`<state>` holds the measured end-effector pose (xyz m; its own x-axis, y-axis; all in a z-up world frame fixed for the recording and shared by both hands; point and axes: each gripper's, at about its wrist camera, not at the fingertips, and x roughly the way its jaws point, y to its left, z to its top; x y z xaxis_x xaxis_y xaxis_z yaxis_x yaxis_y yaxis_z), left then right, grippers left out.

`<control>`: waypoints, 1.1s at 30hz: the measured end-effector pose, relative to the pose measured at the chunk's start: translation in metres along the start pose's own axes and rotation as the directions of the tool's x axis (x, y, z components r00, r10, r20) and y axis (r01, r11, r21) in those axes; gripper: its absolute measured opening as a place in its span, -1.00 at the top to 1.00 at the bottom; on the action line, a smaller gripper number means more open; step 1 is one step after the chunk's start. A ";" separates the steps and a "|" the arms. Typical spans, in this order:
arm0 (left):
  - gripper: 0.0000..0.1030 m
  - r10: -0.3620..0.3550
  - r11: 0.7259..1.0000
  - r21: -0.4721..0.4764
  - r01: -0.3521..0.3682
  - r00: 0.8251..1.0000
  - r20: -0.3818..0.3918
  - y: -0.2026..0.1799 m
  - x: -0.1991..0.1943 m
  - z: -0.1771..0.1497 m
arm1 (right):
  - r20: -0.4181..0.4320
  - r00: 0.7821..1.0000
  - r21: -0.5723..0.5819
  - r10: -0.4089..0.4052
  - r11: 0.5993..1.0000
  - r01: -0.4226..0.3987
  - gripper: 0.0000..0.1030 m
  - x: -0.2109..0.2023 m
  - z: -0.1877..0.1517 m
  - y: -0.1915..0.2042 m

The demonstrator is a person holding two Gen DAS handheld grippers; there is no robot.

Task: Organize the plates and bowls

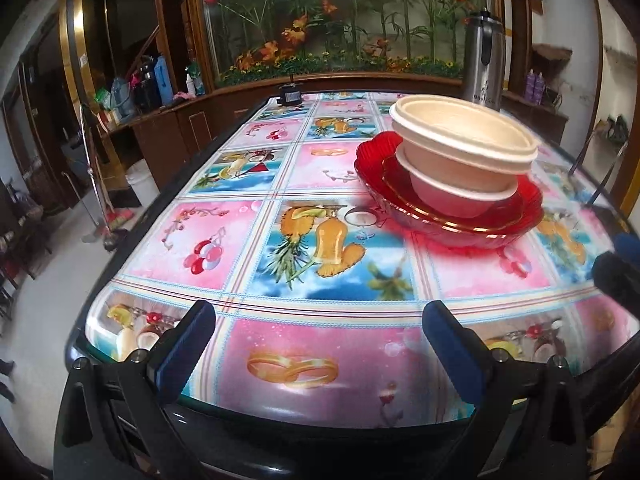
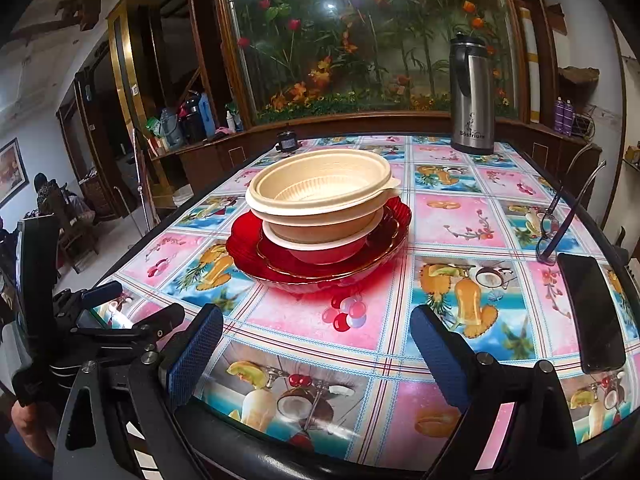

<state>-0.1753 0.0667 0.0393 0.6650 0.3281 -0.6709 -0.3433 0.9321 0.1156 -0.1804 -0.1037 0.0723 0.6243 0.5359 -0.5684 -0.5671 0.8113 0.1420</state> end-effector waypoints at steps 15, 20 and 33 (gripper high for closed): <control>-1.00 0.105 0.993 0.044 -0.107 0.994 0.043 -0.009 -0.005 -0.002 | -0.003 1.000 -0.009 0.000 1.000 0.000 -0.88 0.005 0.002 0.002; -1.00 0.090 0.995 0.037 -0.091 0.995 0.035 -0.008 -0.003 -0.002 | -0.005 1.000 -0.010 0.001 1.000 -0.002 -0.88 0.005 0.002 0.002; -1.00 0.049 0.998 0.034 -0.049 0.999 0.004 -0.010 0.003 -0.003 | -0.007 1.000 -0.013 0.004 1.000 -0.004 -0.88 0.007 0.005 0.005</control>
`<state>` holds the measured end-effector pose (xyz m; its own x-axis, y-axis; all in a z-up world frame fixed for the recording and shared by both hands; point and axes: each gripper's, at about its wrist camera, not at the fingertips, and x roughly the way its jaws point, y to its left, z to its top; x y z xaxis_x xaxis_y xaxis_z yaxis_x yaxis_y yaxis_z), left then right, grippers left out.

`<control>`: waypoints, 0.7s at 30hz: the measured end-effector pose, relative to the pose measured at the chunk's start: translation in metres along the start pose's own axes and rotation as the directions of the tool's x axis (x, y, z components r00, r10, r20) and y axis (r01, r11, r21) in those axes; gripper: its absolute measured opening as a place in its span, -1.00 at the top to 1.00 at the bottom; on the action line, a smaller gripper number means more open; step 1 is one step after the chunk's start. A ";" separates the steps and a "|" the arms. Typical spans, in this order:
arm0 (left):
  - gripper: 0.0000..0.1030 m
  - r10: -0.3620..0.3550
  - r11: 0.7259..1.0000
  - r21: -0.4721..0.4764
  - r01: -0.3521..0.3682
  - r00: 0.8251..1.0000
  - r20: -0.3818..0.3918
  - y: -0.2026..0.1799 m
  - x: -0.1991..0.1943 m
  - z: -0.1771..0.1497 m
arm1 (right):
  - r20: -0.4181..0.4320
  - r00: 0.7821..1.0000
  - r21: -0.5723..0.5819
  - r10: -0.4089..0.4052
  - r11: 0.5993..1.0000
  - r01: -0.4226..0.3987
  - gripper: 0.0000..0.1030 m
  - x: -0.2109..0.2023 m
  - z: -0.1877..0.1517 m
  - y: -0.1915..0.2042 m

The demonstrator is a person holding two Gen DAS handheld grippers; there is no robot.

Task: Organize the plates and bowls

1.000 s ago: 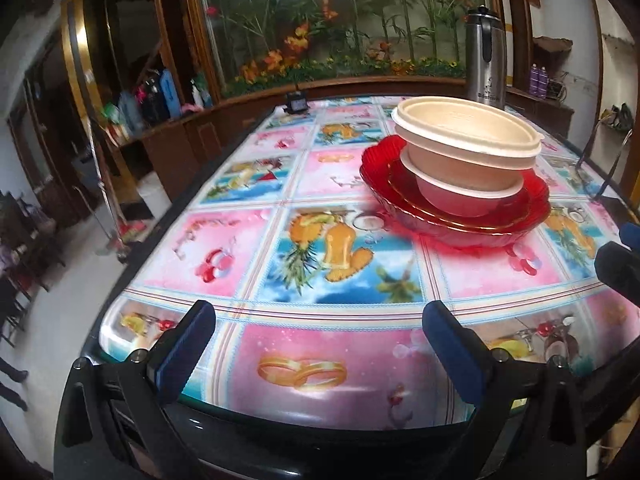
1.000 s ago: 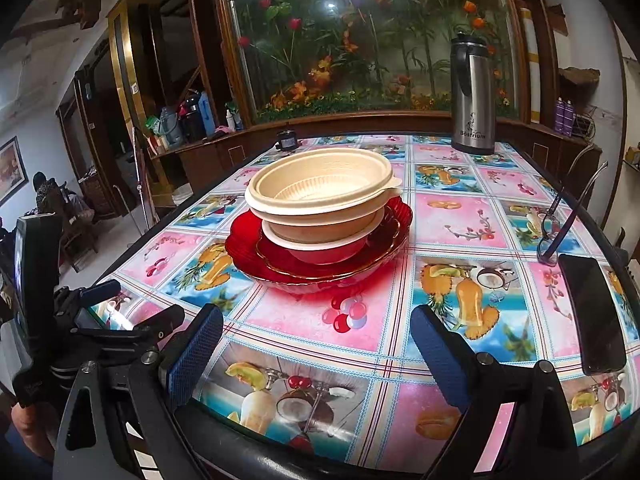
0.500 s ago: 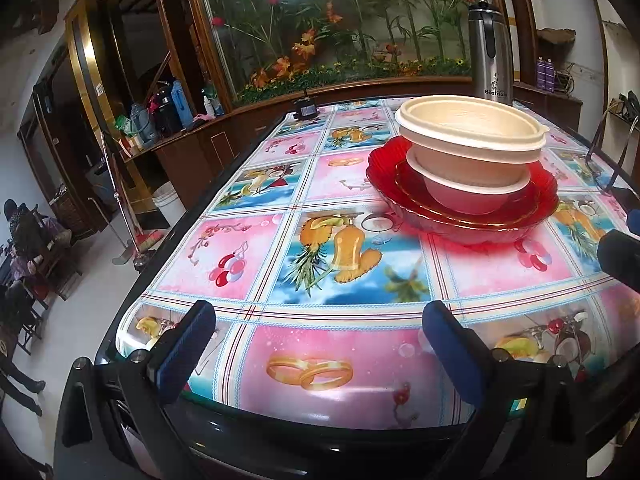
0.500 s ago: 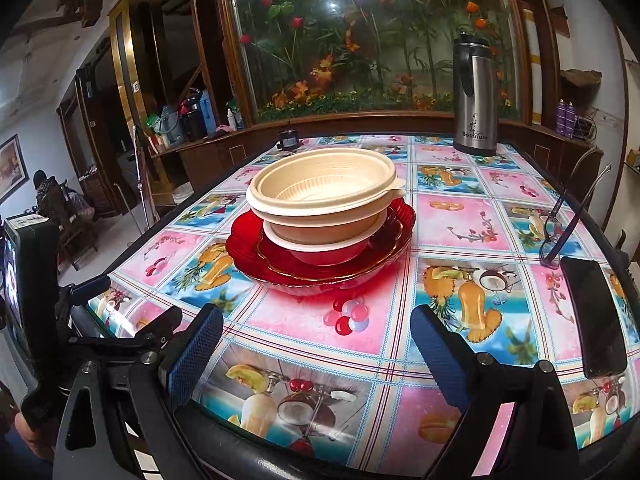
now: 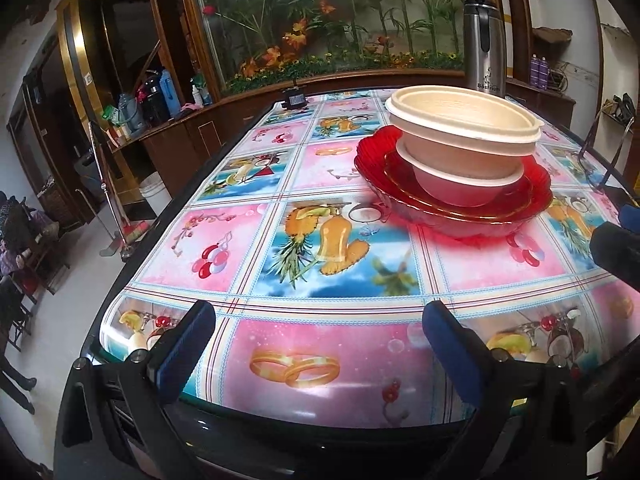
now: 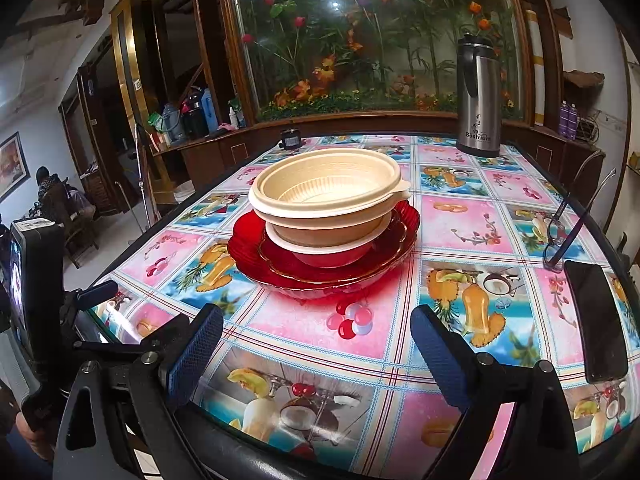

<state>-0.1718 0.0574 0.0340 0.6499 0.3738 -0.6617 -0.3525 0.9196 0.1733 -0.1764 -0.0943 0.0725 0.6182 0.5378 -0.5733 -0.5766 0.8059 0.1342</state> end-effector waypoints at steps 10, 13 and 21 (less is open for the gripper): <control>-1.00 -0.039 0.999 -0.018 0.039 0.999 -0.006 0.003 0.001 0.003 | -0.002 1.000 0.008 -0.001 1.000 0.001 -0.88 0.002 0.001 -0.004; -1.00 -0.050 0.998 -0.028 0.050 0.999 -0.008 0.006 0.000 0.008 | -0.001 1.000 0.010 0.002 1.000 -0.002 -0.88 0.004 0.001 -0.006; -1.00 -0.113 0.993 -0.036 0.113 0.993 -0.020 0.007 0.001 0.018 | 0.003 1.000 -0.002 0.006 1.000 -0.006 -0.88 0.002 0.005 -0.002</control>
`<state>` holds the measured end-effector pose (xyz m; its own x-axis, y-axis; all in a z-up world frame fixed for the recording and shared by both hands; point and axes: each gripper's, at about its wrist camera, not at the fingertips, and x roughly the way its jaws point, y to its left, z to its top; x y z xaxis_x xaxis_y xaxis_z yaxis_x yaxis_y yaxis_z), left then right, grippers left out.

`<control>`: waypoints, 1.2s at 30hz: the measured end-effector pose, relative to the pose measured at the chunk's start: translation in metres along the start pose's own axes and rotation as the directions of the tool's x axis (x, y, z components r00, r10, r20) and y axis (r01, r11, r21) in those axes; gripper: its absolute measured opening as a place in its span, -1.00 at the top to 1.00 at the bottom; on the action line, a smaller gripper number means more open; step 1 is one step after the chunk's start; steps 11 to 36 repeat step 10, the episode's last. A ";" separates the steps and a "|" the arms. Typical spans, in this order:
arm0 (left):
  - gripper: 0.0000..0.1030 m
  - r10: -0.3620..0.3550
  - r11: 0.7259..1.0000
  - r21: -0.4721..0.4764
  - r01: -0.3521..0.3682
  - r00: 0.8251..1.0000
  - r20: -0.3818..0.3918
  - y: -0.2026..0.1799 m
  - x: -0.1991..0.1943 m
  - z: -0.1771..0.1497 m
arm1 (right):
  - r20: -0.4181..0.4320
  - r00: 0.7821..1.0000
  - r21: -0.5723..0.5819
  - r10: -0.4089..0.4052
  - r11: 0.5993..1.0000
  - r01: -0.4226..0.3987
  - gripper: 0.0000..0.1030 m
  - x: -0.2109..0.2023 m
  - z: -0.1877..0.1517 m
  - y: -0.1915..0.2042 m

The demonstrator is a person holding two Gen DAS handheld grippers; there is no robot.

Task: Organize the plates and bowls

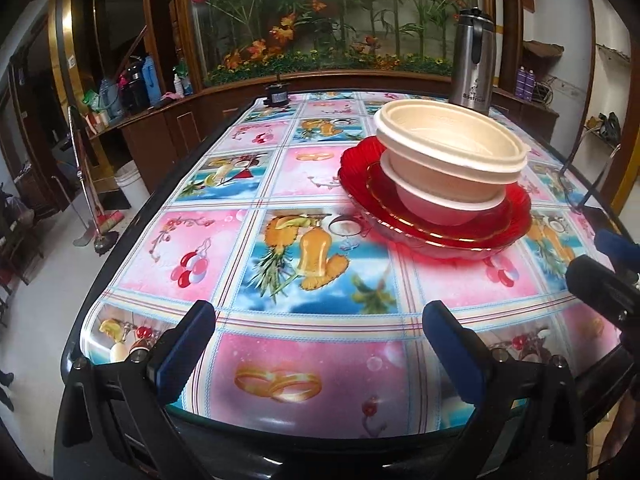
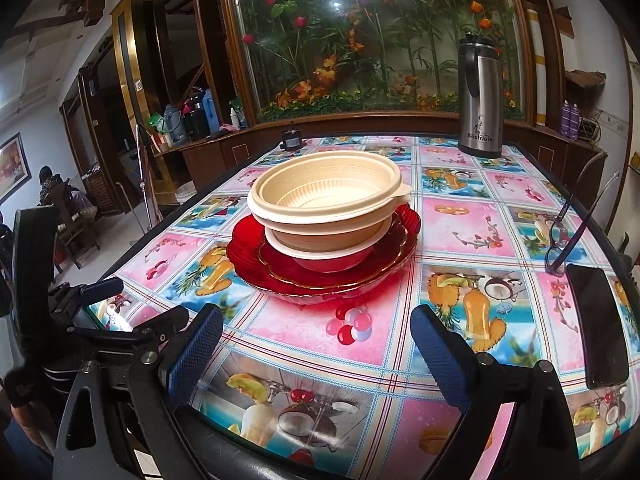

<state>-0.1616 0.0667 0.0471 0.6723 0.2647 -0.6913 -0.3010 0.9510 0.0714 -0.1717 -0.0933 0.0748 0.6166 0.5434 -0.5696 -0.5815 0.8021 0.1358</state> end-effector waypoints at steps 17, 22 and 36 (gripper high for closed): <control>-1.00 -0.100 0.995 0.027 0.099 0.995 0.010 -0.011 -0.013 0.003 | 0.010 1.000 0.015 0.001 1.000 -0.001 -0.88 -0.005 0.004 -0.002; -1.00 -0.100 0.995 0.027 0.099 0.995 0.010 -0.011 -0.013 0.003 | 0.010 1.000 0.015 0.001 1.000 -0.001 -0.88 -0.005 0.004 -0.002; -1.00 -0.100 0.995 0.027 0.099 0.995 0.010 -0.011 -0.013 0.003 | 0.010 1.000 0.015 0.001 1.000 -0.001 -0.88 -0.005 0.004 -0.002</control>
